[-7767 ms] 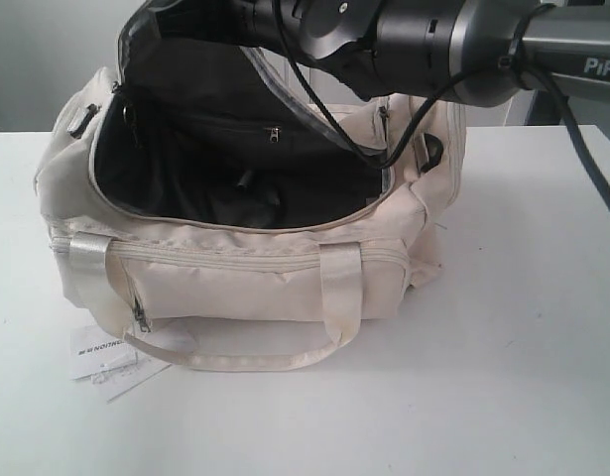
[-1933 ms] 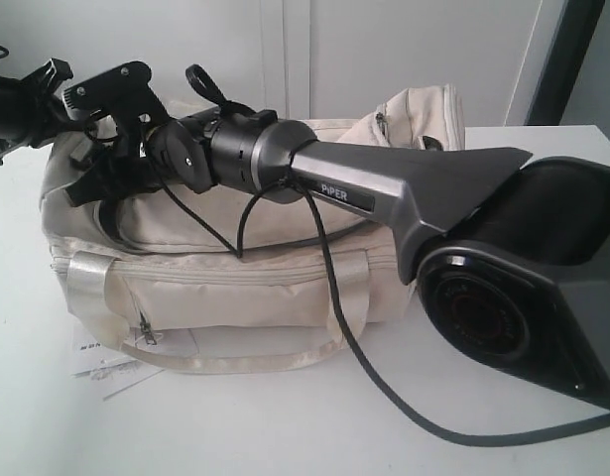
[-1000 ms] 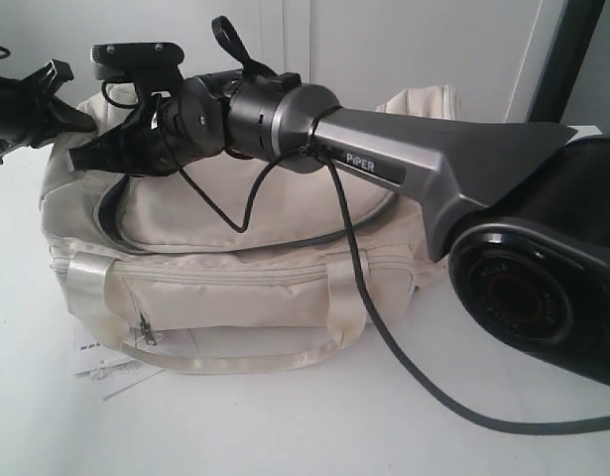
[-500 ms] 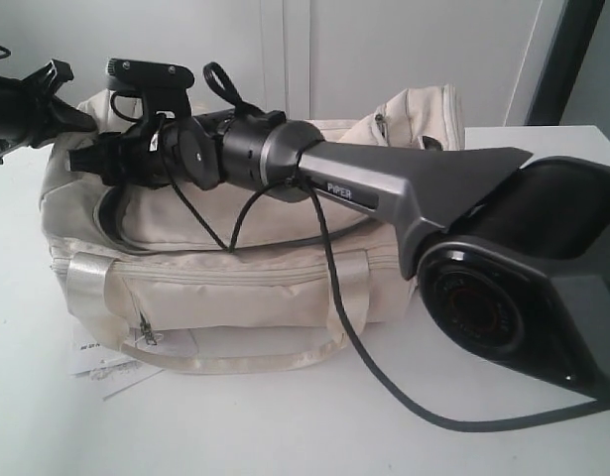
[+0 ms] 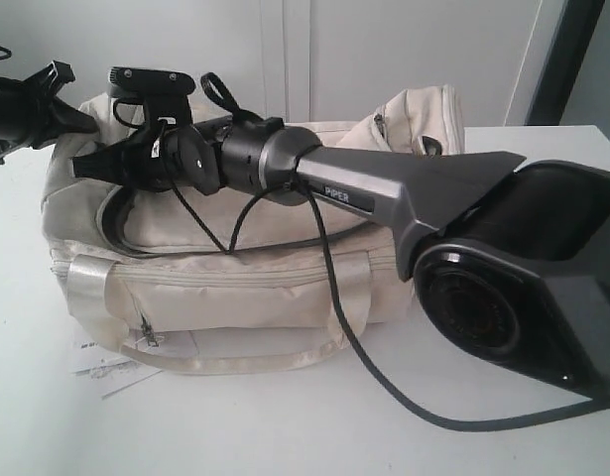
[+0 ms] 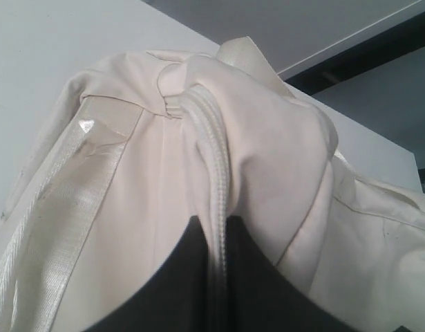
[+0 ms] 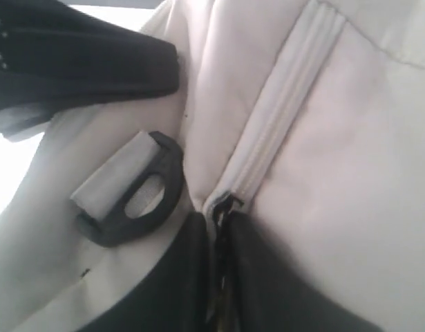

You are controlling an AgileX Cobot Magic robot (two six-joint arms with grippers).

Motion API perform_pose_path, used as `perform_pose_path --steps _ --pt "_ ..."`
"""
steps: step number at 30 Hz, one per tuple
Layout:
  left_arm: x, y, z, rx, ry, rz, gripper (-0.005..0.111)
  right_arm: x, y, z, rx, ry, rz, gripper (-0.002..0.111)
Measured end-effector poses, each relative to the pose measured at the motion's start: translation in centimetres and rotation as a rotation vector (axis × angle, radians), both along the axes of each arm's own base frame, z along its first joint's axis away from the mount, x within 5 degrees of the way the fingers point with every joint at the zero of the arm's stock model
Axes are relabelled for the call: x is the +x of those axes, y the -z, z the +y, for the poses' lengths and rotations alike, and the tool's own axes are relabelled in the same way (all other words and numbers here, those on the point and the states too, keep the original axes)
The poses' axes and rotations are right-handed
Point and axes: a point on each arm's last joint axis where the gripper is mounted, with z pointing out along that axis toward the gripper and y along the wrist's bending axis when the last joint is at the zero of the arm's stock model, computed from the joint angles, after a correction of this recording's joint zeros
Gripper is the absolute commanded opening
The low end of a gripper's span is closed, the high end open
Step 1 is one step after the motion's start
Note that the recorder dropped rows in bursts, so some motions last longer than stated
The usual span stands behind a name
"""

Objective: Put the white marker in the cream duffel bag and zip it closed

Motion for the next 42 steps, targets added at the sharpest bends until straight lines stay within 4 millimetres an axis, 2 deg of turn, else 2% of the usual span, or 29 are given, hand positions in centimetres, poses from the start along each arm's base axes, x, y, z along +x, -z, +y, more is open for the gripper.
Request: perform_pose_path --steps 8,17,20,25,27,33,34,38,42 --pt "-0.2 0.0 -0.3 -0.008 0.035 0.003 0.0 -1.4 -4.0 -1.0 -0.07 -0.026 0.03 0.0" --pt "-0.4 -0.1 -0.7 -0.039 0.072 0.01 0.0 -2.3 -6.3 -1.6 -0.102 -0.041 0.048 0.0" --pt "-0.4 -0.1 -0.8 -0.044 0.082 0.012 0.0 -2.5 -6.2 -1.7 -0.125 -0.051 0.074 0.001" --pt "-0.4 -0.1 -0.9 -0.043 0.087 0.013 0.0 -2.6 -6.4 -1.7 -0.124 -0.054 0.086 0.025" --pt "-0.3 -0.1 -0.7 -0.028 0.059 0.006 0.0 -2.8 -6.4 -1.7 -0.116 -0.057 0.104 0.029" --pt "-0.1 0.0 0.0 0.0 0.014 -0.001 0.0 -3.5 -7.0 -1.8 -0.116 -0.069 0.156 0.029" --pt "-0.1 0.0 0.0 0.003 0.016 -0.001 0.0 -3.9 -6.7 -1.7 -0.118 -0.086 0.209 0.029" --pt "-0.1 0.0 0.0 0.003 0.016 -0.001 0.0 -4.4 -6.6 -1.1 -0.098 -0.177 0.216 0.029" --pt "-0.1 0.0 0.0 0.003 0.016 -0.001 0.0 -2.9 -3.2 -0.5 -0.055 -0.109 0.247 0.029"
